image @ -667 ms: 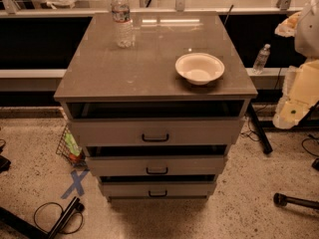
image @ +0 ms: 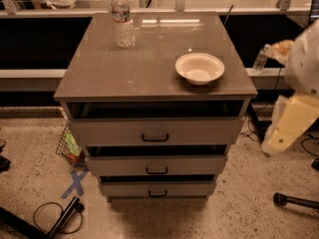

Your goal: Open top drawer

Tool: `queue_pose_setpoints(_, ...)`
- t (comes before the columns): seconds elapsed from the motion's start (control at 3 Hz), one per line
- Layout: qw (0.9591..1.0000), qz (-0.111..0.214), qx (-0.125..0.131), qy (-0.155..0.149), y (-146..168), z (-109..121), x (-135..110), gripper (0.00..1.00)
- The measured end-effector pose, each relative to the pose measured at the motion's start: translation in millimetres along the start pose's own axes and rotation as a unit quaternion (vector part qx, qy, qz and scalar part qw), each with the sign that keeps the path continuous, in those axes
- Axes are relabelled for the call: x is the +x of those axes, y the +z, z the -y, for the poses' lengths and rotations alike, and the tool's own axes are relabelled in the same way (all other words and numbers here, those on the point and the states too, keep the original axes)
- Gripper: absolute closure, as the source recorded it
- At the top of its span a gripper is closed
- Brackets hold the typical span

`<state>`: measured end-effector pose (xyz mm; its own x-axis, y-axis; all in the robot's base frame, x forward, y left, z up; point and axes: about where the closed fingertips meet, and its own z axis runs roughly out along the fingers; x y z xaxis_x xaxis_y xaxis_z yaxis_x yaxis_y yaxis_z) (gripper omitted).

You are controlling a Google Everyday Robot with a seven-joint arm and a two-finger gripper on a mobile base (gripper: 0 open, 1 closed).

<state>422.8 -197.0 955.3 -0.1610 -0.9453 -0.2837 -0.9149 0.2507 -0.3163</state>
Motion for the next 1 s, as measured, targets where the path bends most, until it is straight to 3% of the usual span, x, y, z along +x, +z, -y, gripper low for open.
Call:
queue_pose_setpoints(0.33,0.9977,0.066,-0.017,-0.002,75,-45,22,0.0)
queue_pose_setpoints(0.67,0.993,0.118,0.001,-0.004,124,-50,28,0.0)
queue_pose_setpoints(1.0,0.988,0.149,0.042,-0.001,162,-28,26,0.0)
